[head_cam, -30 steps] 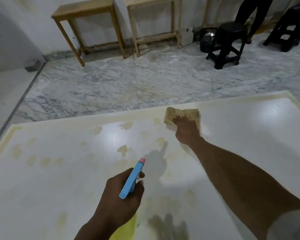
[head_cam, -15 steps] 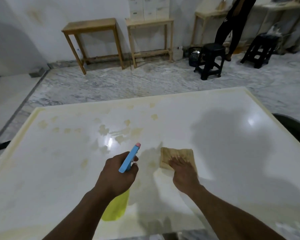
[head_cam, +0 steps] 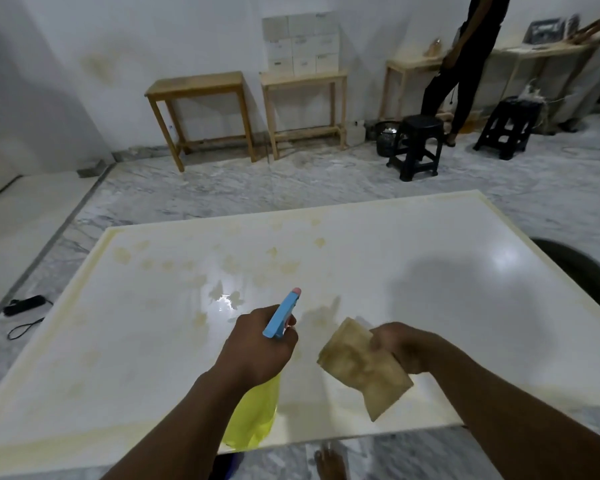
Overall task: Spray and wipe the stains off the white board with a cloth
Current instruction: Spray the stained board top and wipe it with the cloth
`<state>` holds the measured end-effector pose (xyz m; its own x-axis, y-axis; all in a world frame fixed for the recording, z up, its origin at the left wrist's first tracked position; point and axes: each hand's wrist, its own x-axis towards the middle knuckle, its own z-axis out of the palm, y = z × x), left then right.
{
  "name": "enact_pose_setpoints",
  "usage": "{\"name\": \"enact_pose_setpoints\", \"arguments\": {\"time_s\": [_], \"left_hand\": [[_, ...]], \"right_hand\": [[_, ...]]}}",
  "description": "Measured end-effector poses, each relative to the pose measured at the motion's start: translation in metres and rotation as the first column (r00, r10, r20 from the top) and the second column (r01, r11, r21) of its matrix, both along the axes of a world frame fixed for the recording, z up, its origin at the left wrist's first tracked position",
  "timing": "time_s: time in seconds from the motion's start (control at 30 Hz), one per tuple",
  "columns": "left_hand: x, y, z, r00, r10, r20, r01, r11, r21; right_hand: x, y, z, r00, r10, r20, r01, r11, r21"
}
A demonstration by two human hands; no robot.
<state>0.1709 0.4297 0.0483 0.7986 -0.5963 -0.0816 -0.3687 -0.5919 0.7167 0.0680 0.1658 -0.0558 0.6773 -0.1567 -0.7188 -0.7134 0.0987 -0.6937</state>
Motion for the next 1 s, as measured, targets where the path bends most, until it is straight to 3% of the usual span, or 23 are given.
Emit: {"name": "enact_pose_setpoints", "arguments": {"time_s": [0.13,0.3,0.4,0.53,0.63,0.77,1.0], "left_hand": [[0.053,-0.031,-0.01,1.0,-0.01,-0.02,0.009,1.0,-0.015],[0.14,-0.068,-0.034,0.998,0.007,-0.068,-0.007,1.0,0.007],[0.186,-0.081,-0.044,0.997,0.032,-0.065,-0.029,0.998,0.046],[0.229,-0.083,-0.059,0.996,0.057,-0.073,-0.051,0.996,0.079],[0.24,-0.076,-0.071,0.996,0.053,-0.075,-0.047,0.995,0.087],[0.234,-0.062,-0.084,0.992,0.06,-0.107,-0.048,0.993,0.108],[0.181,-0.03,-0.064,0.998,0.036,-0.06,-0.03,0.995,0.097]], "right_hand": [[0.085,-0.05,0.015,0.994,-0.002,-0.112,0.005,1.0,0.021],[0.248,-0.126,0.033,1.0,-0.014,-0.021,0.006,0.933,-0.36],[0.339,-0.151,0.037,0.995,0.091,0.041,-0.048,0.8,-0.598],[0.413,-0.162,0.001,0.943,0.331,-0.039,-0.212,0.505,-0.836],[0.418,-0.149,-0.067,0.905,0.405,-0.132,-0.327,0.461,-0.825],[0.371,-0.108,-0.127,0.921,0.388,0.034,-0.101,0.321,-0.942],[0.245,-0.028,-0.124,0.924,0.38,0.042,-0.101,0.349,-0.932]]}}
